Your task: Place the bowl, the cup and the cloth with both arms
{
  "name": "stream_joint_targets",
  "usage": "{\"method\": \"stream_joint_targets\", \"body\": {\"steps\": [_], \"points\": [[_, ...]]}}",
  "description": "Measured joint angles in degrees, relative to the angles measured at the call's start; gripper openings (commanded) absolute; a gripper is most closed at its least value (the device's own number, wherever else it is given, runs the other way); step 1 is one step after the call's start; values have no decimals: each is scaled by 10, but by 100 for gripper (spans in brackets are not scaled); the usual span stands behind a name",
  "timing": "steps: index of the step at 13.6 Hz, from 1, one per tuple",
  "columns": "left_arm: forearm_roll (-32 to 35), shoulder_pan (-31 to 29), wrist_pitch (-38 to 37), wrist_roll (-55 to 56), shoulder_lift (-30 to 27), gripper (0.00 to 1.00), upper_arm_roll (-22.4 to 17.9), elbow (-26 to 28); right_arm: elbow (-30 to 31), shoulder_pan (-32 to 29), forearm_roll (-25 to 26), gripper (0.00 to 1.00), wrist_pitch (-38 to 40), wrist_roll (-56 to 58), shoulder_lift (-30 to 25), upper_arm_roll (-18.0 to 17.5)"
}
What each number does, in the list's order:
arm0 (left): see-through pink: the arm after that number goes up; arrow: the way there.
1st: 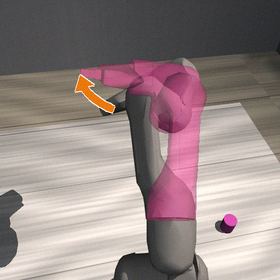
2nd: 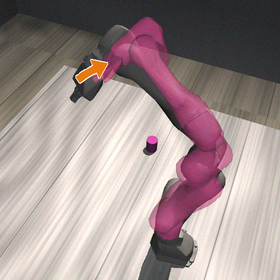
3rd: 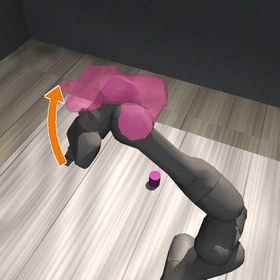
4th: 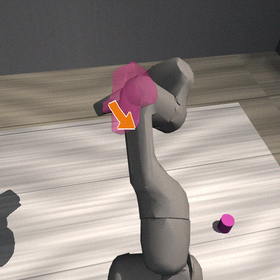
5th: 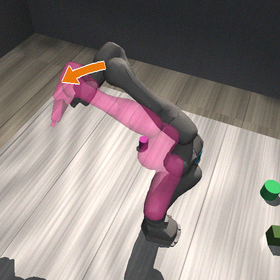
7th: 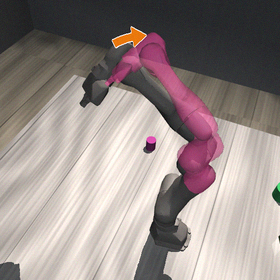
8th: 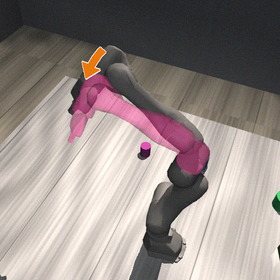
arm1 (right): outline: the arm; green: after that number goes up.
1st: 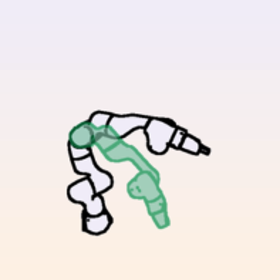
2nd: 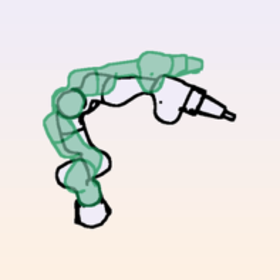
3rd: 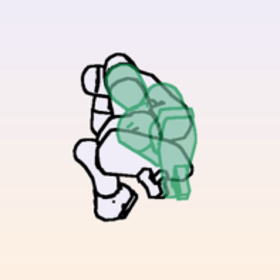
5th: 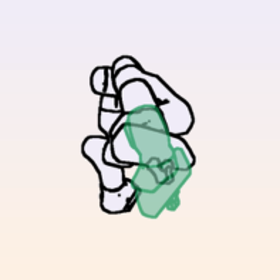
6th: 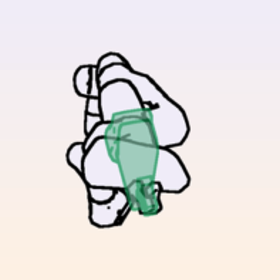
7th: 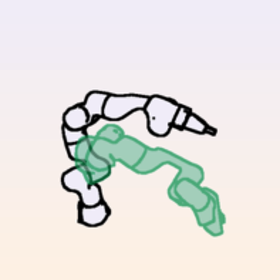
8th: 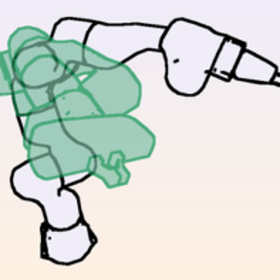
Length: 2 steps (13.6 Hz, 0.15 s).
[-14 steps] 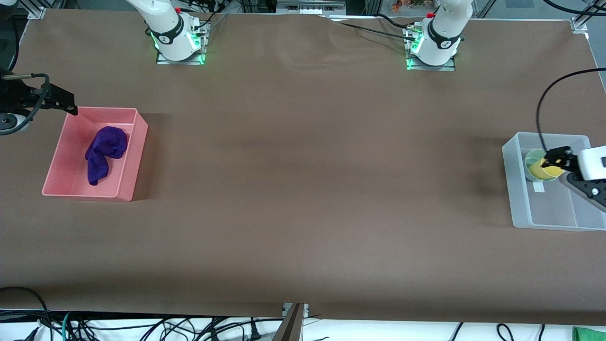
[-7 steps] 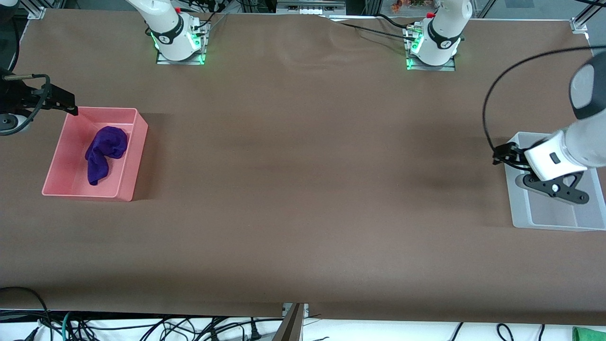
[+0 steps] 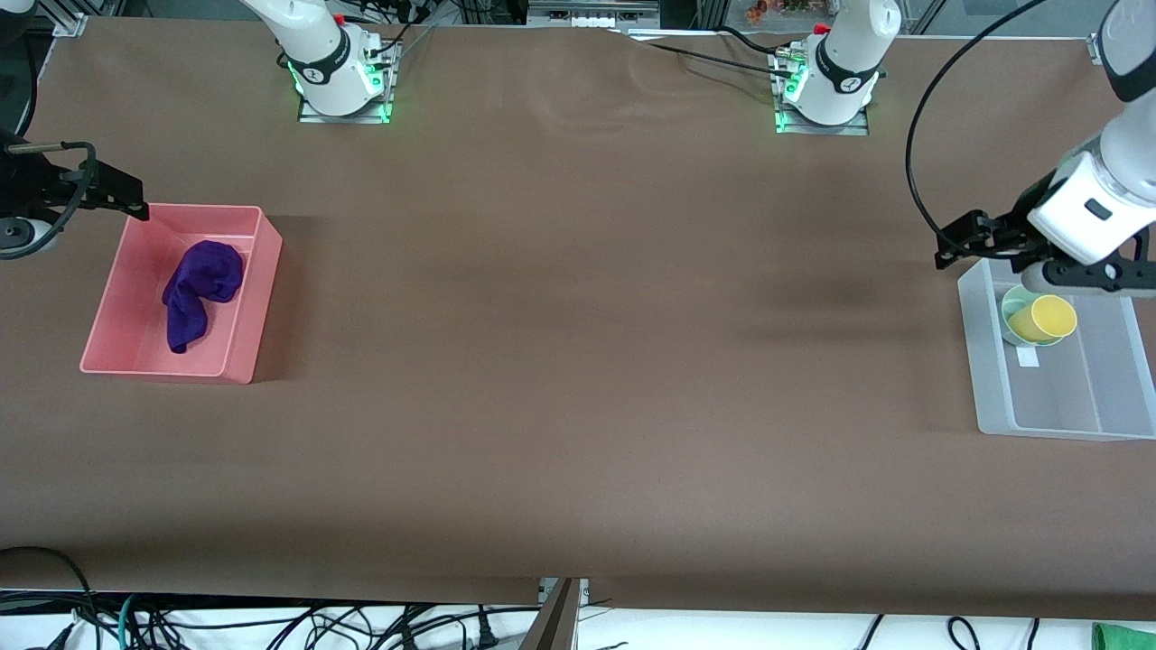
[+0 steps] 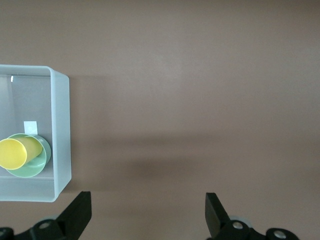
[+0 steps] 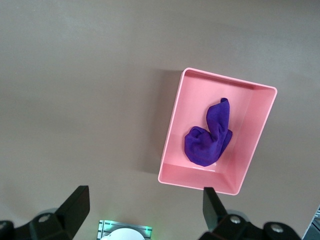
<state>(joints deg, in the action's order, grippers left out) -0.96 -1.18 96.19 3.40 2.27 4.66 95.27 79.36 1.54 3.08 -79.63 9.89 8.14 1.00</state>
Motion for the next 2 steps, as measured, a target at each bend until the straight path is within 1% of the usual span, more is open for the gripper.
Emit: {"method": "stream_joint_targets", "body": {"steps": [2], "points": [[0, 4, 8, 3, -8, 100, -1, 15, 0, 0, 0, 100, 0, 0, 0, 0]]}}
